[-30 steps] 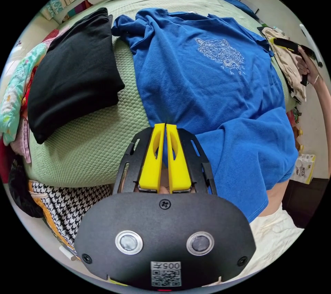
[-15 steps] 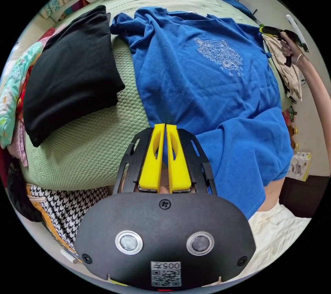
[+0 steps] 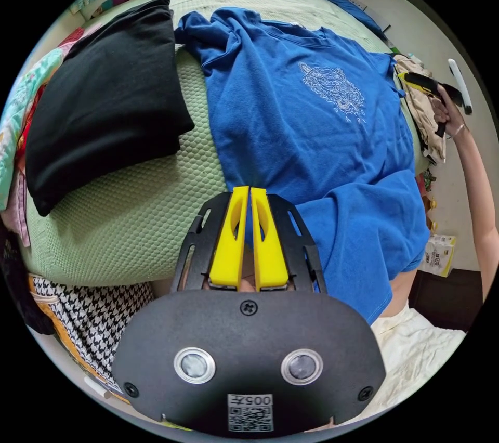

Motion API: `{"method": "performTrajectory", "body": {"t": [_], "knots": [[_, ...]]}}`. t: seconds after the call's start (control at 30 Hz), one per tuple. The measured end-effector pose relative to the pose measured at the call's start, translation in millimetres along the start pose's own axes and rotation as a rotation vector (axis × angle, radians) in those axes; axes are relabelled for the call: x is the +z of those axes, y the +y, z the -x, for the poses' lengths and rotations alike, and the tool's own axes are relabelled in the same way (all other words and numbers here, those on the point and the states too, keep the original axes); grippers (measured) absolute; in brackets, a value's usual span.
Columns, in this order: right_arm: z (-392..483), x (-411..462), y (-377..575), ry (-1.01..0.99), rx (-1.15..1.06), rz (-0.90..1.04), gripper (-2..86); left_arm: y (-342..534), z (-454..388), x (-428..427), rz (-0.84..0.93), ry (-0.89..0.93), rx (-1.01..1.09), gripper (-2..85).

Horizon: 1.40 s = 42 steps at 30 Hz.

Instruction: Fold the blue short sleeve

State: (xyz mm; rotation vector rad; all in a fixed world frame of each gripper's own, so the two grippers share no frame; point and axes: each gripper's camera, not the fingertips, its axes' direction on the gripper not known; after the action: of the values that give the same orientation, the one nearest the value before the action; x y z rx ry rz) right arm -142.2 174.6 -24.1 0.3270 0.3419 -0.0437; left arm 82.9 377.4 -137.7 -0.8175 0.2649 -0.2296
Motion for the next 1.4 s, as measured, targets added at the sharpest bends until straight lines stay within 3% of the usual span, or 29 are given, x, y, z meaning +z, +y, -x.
{"method": "performTrajectory", "body": {"t": [0.23,0.5,0.7,0.9,1.13,1.4], "knots": [[-1,37,22,0.033,0.034,0.020,3.7,3,8,-12,-0.020,-0.002,-0.024,0.8],[-7,33,42,0.212,-0.007,0.070,-0.8,13,25,-32,-0.045,0.097,-0.129,0.7],[-29,29,54,0.082,0.073,0.134,0.4,22,30,-58,-0.062,0.167,-0.104,0.1],[46,-5,86,0.177,-0.247,0.076,2.1,39,38,-113,-0.205,0.163,-0.119,-0.4],[142,5,128,-0.093,-0.452,0.102,3.5,-15,38,-162,-0.374,0.028,-0.071,3.6],[187,27,155,-0.200,-0.575,0.133,2.9,-111,59,-161,-0.324,-0.027,-0.060,7.8]]}}
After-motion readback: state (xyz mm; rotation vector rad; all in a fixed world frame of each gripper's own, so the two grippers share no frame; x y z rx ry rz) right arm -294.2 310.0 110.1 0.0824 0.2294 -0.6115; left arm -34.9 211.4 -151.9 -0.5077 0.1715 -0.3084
